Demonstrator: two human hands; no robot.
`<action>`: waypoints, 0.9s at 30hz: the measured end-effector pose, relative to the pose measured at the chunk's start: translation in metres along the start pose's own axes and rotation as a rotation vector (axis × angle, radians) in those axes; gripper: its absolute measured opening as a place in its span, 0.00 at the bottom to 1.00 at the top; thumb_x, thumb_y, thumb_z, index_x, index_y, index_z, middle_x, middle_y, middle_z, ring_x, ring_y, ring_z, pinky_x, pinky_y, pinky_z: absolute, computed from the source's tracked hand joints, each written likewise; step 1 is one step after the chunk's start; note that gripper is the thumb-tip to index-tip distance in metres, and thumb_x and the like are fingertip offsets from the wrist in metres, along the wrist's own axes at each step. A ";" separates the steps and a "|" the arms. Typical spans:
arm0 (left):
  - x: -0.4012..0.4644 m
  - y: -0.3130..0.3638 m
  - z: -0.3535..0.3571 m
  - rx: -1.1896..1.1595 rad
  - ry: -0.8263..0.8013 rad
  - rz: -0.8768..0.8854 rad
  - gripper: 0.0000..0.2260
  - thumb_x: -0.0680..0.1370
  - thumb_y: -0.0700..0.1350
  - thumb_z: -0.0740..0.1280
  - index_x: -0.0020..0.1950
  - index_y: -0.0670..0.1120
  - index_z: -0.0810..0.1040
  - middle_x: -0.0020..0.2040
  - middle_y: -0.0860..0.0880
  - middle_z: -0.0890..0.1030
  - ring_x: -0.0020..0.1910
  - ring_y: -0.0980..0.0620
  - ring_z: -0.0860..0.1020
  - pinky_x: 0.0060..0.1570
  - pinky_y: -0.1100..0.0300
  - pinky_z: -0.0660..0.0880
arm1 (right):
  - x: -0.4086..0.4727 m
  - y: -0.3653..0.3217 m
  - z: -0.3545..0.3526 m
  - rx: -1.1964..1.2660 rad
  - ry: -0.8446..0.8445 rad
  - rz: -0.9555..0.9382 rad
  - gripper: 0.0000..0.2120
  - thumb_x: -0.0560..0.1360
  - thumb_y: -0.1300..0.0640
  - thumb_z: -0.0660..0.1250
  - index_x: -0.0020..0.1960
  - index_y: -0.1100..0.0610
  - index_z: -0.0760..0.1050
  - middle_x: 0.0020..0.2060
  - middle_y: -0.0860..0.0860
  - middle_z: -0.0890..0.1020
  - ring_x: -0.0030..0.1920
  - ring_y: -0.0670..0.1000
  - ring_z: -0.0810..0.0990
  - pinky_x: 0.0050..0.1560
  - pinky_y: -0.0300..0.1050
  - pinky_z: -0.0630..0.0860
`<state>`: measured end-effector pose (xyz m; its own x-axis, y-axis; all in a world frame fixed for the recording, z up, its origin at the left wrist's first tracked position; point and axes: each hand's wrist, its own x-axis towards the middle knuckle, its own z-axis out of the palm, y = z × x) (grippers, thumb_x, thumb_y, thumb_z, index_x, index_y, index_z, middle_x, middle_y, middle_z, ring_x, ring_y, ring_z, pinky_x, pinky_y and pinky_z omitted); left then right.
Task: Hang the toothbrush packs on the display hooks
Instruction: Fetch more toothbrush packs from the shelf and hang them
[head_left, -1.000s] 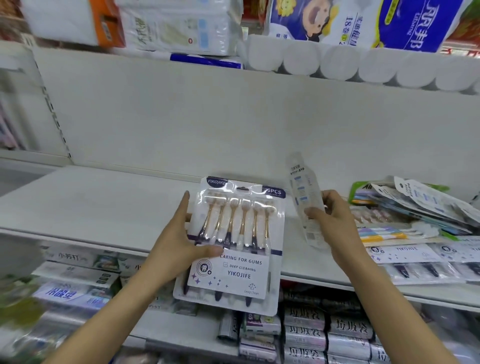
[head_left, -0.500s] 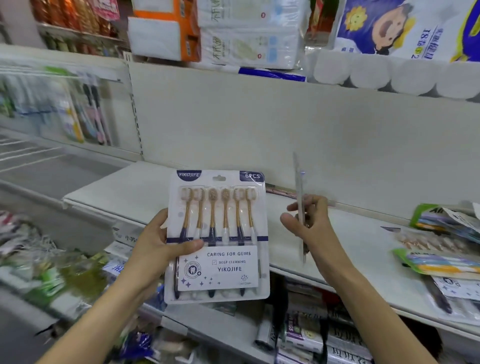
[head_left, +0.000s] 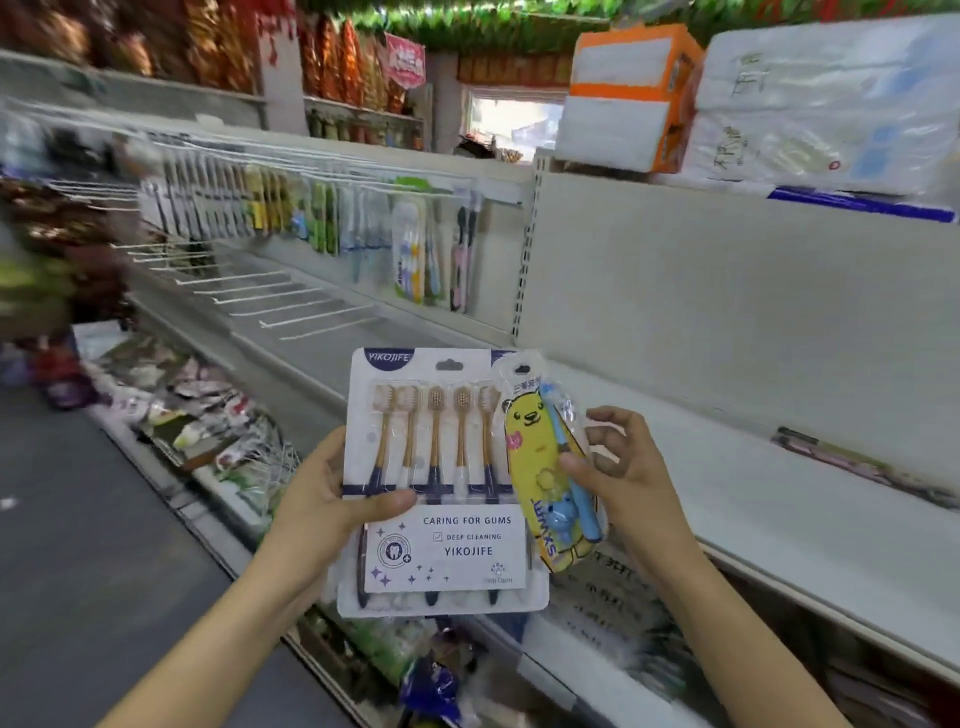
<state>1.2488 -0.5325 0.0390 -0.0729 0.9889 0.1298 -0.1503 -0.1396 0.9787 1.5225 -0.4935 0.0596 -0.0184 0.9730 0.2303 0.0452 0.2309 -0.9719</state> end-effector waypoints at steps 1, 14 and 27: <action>0.001 0.003 -0.020 -0.002 0.018 -0.002 0.33 0.61 0.34 0.82 0.64 0.48 0.77 0.57 0.46 0.85 0.57 0.44 0.83 0.58 0.43 0.78 | 0.002 -0.001 0.019 0.018 -0.016 0.013 0.20 0.75 0.66 0.72 0.62 0.53 0.72 0.51 0.54 0.82 0.46 0.51 0.86 0.44 0.48 0.84; 0.002 0.012 -0.233 0.048 0.322 0.024 0.25 0.68 0.32 0.76 0.63 0.46 0.78 0.55 0.47 0.86 0.55 0.46 0.84 0.57 0.45 0.78 | 0.043 0.007 0.254 0.065 -0.220 0.024 0.17 0.72 0.68 0.74 0.56 0.61 0.72 0.48 0.55 0.87 0.48 0.54 0.86 0.49 0.46 0.81; 0.079 0.002 -0.362 0.038 0.476 0.041 0.22 0.69 0.30 0.74 0.61 0.43 0.79 0.54 0.43 0.85 0.54 0.42 0.83 0.57 0.43 0.78 | 0.144 0.026 0.403 0.166 -0.388 -0.010 0.15 0.72 0.69 0.72 0.56 0.60 0.75 0.46 0.55 0.88 0.45 0.53 0.87 0.42 0.39 0.81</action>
<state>0.8855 -0.4729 -0.0065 -0.5226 0.8479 0.0898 -0.1026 -0.1671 0.9806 1.1188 -0.3504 0.0484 -0.3946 0.8883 0.2351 -0.1178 0.2049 -0.9717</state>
